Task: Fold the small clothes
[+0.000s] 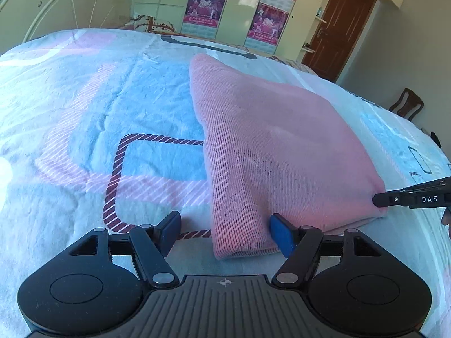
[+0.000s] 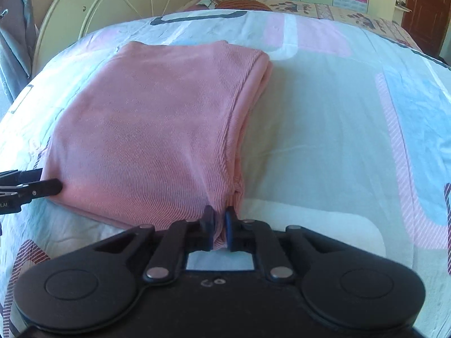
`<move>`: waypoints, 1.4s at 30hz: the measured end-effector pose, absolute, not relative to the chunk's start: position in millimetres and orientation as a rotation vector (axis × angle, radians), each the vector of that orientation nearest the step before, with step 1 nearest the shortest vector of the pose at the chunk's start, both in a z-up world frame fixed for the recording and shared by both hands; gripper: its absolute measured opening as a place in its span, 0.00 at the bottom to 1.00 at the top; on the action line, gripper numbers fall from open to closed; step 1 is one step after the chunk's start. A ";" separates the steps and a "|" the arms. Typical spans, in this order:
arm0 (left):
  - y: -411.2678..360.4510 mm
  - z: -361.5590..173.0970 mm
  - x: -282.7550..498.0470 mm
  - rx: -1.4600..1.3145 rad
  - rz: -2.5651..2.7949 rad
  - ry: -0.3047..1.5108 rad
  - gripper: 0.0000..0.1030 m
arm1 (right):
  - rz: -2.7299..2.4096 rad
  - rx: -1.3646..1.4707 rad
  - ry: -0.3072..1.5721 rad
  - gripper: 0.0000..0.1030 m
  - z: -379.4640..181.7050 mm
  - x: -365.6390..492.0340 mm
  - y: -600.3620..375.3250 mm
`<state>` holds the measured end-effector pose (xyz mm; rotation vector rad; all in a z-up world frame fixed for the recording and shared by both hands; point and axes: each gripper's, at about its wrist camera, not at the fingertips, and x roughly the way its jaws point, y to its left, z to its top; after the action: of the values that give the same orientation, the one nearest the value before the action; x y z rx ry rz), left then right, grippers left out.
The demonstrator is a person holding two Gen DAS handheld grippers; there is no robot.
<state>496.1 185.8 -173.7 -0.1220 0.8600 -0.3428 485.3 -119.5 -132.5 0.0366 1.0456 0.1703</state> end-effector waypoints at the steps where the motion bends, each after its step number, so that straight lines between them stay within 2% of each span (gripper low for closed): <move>1: 184.3 -173.6 494.7 -0.109 -0.335 0.859 0.68 | 0.168 0.027 1.040 0.07 -133.6 484.7 -117.8; 10: 161.9 -169.1 486.0 -0.032 -0.219 0.869 0.68 | 0.142 0.027 1.004 0.08 -135.7 475.5 -116.8; 12: 158.0 -164.9 483.5 -0.022 -0.191 0.882 0.68 | 0.132 0.007 0.991 0.19 -135.8 471.4 -114.0; 13: 156.3 -161.1 479.7 -0.015 -0.181 0.883 0.68 | 0.120 -0.019 0.997 0.35 -135.7 469.3 -112.1; 14: 154.9 -156.3 474.4 -0.006 -0.173 0.878 0.68 | 0.113 -0.034 1.000 0.43 -133.2 465.1 -111.4; 19: 149.5 -132.3 431.4 0.024 -0.143 0.821 0.68 | 0.139 -0.002 0.921 0.46 -106.4 418.1 -119.9; 21: 147.9 -125.0 410.8 0.023 -0.141 0.805 0.70 | 0.139 -0.005 0.892 0.52 -96.3 396.0 -121.1; 23: 145.9 -117.0 388.9 0.023 -0.133 0.781 0.85 | 0.128 0.005 0.868 0.59 -86.1 375.6 -122.8; 24: 144.2 -111.6 376.4 0.026 -0.112 0.753 0.98 | 0.133 0.011 0.856 0.59 -79.5 365.0 -123.2; 25: 142.0 -103.9 362.1 0.035 -0.086 0.717 1.00 | 0.136 0.016 0.846 0.64 -73.6 354.0 -123.4; 26: 140.6 -97.0 349.6 0.044 -0.078 0.691 1.00 | 0.132 0.019 0.834 0.72 -66.9 342.1 -123.2; 29: 140.5 -76.2 316.9 0.019 -0.105 0.656 1.00 | 0.113 0.009 0.794 0.82 -49.4 310.6 -121.5; 35: 141.5 -40.2 261.2 -0.024 -0.113 0.605 1.00 | 0.066 -0.026 0.733 0.90 -28.1 253.3 -116.7; 42: 129.7 -15.1 217.1 -0.012 -0.130 0.570 1.00 | 0.068 0.004 0.687 0.91 -6.4 211.1 -110.2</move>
<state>217.1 129.7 -15.1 -0.0118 0.5696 -0.1303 211.1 -110.2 -6.5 0.0036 0.6865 0.0680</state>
